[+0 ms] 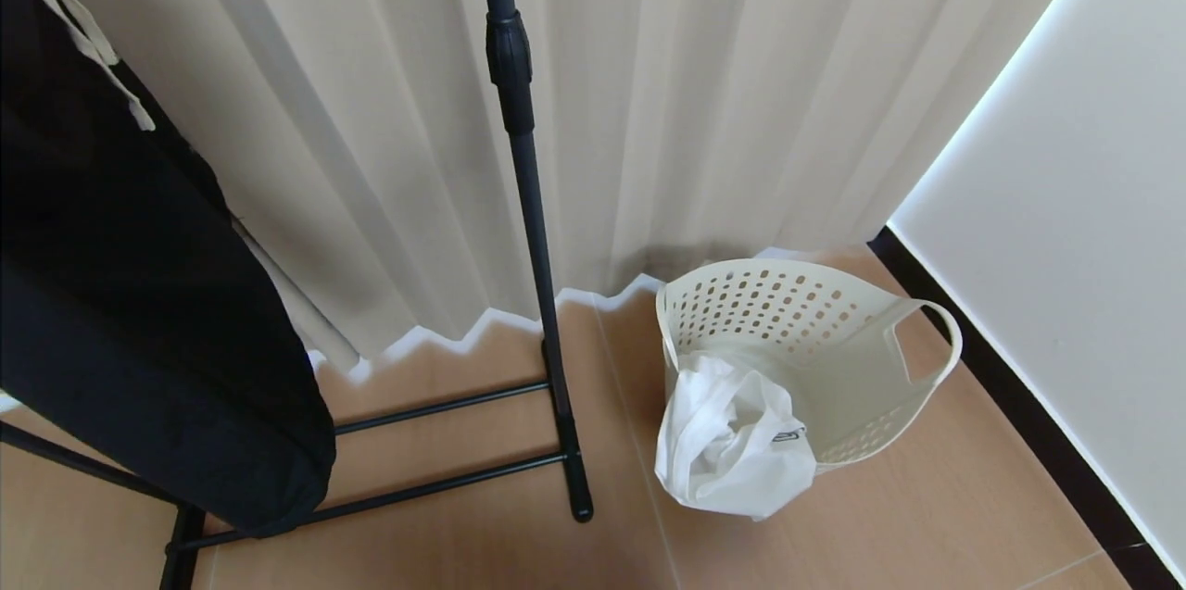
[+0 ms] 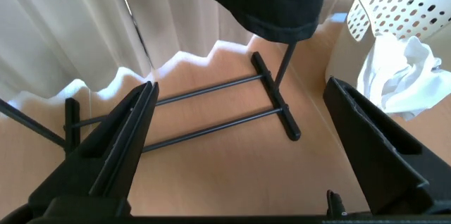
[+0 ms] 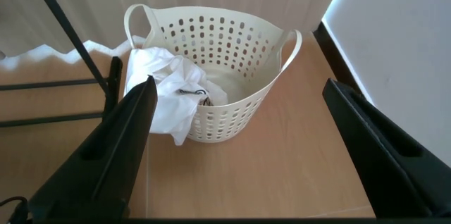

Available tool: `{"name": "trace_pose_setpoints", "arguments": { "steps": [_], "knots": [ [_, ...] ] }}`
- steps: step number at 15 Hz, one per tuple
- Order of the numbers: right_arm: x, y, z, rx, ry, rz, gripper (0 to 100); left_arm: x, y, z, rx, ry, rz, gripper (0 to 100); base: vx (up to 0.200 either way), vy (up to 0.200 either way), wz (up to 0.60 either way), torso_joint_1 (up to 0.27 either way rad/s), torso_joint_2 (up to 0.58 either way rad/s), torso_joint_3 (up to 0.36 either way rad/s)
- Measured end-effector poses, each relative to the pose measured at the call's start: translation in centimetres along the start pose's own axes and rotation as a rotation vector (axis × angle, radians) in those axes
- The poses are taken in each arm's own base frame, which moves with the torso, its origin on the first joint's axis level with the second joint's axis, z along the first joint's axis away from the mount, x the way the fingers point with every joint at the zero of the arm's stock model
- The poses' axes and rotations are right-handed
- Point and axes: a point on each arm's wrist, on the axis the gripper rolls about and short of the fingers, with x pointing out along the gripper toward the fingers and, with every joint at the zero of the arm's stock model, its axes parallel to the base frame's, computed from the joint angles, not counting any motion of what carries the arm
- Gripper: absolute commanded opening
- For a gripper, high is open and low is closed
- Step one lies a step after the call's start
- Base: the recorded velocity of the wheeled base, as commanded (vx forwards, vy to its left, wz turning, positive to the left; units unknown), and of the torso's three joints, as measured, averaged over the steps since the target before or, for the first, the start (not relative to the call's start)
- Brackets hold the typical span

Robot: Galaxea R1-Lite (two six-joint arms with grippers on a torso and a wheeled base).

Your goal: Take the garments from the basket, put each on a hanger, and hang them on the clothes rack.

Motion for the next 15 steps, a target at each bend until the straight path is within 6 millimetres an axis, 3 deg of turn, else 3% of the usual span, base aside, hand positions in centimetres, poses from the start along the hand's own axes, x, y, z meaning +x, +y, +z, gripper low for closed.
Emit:
{"name": "trace_pose_setpoints", "arguments": {
  "steps": [15],
  "knots": [
    [0.0, 0.0, 0.0, 0.004, 0.0, -0.001, 100, 0.0, 0.0, 0.0, 0.0, 0.0, 0.0, 100, 0.0, 0.0, 0.0, 0.004, 0.0, -0.197]
  ]
}}
